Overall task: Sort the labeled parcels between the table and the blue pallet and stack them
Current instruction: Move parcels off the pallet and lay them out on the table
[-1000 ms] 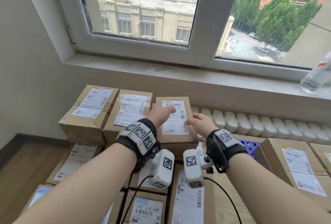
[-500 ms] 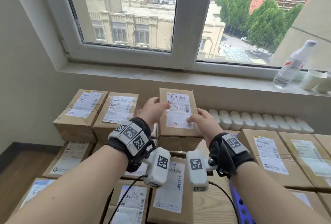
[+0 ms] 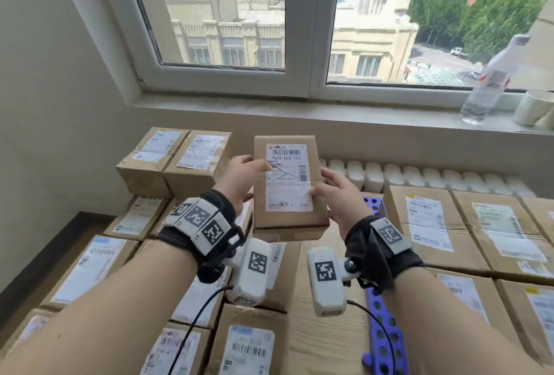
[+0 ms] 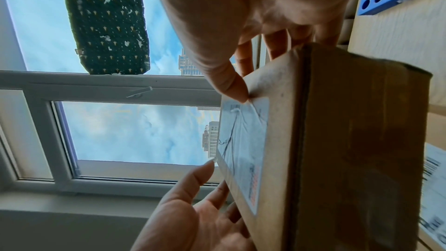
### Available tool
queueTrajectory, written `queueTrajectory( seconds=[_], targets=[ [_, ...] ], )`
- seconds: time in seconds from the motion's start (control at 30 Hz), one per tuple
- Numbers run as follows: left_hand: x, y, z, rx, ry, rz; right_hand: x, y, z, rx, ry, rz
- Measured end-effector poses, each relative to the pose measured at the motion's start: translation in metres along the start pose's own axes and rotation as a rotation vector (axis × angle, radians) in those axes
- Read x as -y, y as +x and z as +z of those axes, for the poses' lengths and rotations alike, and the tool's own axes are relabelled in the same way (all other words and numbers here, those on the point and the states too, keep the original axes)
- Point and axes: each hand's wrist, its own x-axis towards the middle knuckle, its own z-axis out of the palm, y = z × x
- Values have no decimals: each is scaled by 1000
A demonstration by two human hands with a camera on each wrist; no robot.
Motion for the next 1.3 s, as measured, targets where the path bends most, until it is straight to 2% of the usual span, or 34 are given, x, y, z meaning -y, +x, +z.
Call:
queueTrajectory(
  seconds=[0.17,0.33,0.53,0.63,0.8,1.0,1.3],
  targets=[
    [5,-37,-3,-29,-9,8,-6,-22,-3,39,27,15],
    [5,-68,-2,-61,-36,62,-1,-53,-5,18,67,-3],
    [16,-93,11,17,-124,41,0,-90,-29,-54,4,-45],
    [23,-104,34,72,-157,49,-2,-108,-54,-117,-30,-56],
    [16,-126,87,143,-165,73,1,-129,-111,-194,-27,-100],
    [0,-131,165,183,-118,102,3,-130,-186,-254,28,-121],
    [-16,-119,339,271,-75,87,7,-91,-352,-310,12,-119]
  ],
)
